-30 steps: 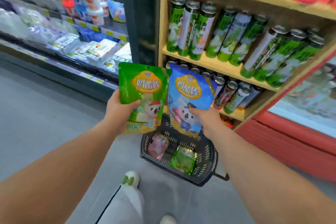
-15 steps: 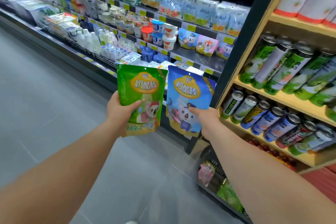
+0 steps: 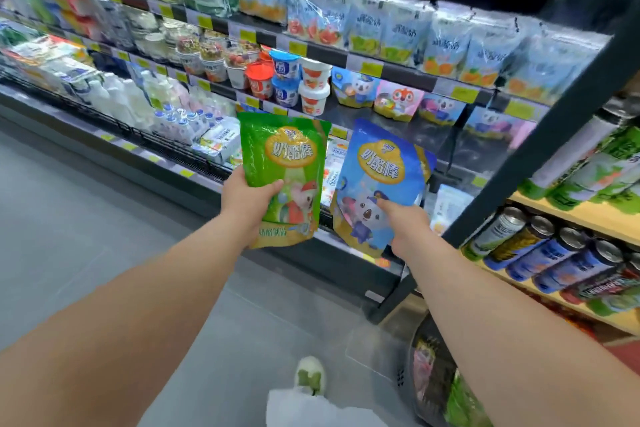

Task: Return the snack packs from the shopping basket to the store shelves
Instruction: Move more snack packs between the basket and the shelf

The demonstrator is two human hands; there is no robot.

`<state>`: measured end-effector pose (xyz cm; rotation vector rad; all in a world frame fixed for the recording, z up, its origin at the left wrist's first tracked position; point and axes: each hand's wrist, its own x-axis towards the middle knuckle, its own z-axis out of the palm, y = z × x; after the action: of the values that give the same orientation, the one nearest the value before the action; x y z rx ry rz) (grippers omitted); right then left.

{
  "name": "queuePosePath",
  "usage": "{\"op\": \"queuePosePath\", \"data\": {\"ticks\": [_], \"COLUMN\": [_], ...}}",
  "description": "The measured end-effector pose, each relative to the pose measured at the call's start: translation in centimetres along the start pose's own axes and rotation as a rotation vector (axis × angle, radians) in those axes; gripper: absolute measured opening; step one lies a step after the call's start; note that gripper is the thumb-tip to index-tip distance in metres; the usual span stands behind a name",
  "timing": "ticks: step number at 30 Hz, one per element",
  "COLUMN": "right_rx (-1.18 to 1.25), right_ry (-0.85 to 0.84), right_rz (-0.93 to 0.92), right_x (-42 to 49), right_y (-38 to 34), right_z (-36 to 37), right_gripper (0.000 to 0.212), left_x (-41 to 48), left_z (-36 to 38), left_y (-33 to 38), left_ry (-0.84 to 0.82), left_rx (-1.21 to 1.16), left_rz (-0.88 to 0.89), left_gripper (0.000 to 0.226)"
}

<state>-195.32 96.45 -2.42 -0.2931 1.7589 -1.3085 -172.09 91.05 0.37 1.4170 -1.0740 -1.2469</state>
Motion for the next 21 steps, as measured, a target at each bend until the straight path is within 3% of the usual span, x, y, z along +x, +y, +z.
{"op": "queuePosePath", "data": {"ticks": [3, 9, 16, 21], "right_rx": [0.017, 0.09, 0.362, 0.575], "right_ry": [0.021, 0.096, 0.205, 0.315], "right_rz": [0.049, 0.077, 0.062, 0.034], "right_x": [4.3, 10.7, 17.3, 21.0], "right_y": [-2.4, -6.1, -7.5, -7.1], "right_z": [2.0, 4.8, 6.4, 8.7], "right_gripper": [0.03, 0.021, 0.005, 0.023], "left_x": [5.5, 14.4, 24.9, 29.3], "left_z": [2.8, 8.3, 16.0, 21.3], "left_y": [0.9, 1.3, 1.1, 0.3], "left_ry": [-0.054, -0.191, -0.387, -0.544], "left_rx": [-0.027, -0.026, -0.09, -0.152], "left_rz": [-0.113, -0.231, -0.341, -0.388], "left_gripper": [0.033, 0.032, 0.023, 0.028]}}
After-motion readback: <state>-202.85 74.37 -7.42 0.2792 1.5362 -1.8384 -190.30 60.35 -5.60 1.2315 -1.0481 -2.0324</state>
